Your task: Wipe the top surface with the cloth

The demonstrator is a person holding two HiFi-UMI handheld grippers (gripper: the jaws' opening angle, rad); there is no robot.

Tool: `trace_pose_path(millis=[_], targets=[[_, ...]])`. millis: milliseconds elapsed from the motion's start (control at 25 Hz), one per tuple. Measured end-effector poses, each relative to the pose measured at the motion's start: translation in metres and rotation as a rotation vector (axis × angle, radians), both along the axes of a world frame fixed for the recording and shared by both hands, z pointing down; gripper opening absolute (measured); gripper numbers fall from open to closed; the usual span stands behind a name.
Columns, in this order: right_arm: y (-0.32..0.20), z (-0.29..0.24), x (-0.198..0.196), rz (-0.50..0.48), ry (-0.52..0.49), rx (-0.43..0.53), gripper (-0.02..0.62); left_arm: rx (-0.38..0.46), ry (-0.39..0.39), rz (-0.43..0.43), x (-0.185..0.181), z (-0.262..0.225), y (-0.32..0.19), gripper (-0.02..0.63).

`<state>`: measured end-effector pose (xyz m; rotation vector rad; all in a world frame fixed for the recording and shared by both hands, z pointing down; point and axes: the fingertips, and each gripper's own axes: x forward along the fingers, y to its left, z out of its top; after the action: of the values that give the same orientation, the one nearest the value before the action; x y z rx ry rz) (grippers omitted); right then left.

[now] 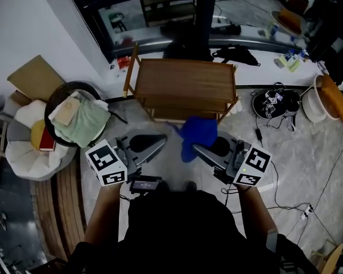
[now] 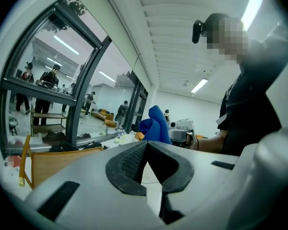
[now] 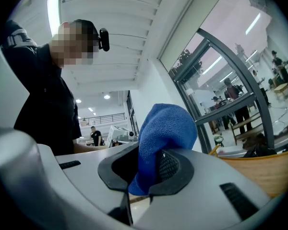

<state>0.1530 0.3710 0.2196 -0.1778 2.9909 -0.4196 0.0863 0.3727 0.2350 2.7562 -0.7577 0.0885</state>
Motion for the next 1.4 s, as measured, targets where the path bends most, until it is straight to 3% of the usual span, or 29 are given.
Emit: trace_pose_path(millis=[120, 240, 480, 1400], targets=[[0.003, -0.003, -0.012, -0.002, 0.005, 0.004, 0.063, 0.017, 0.011, 0.013, -0.008, -0.007, 0.001, 0.006], [0.004, 0.007, -0.032, -0.019, 0.026, -0.024, 0.063, -0.015, 0.054, 0.0, -0.025, -0.002, 0.003, 0.006], [0.016, 0.013, -0.065, -0.059, 0.064, -0.022, 0.063, -0.037, 0.069, -0.006, -0.048, 0.008, 0.013, 0.006], [0.036, 0.016, -0.082, -0.041, 0.089, 0.005, 0.063, -0.036, 0.062, 0.037, -0.056, 0.01, 0.036, 0.006]])
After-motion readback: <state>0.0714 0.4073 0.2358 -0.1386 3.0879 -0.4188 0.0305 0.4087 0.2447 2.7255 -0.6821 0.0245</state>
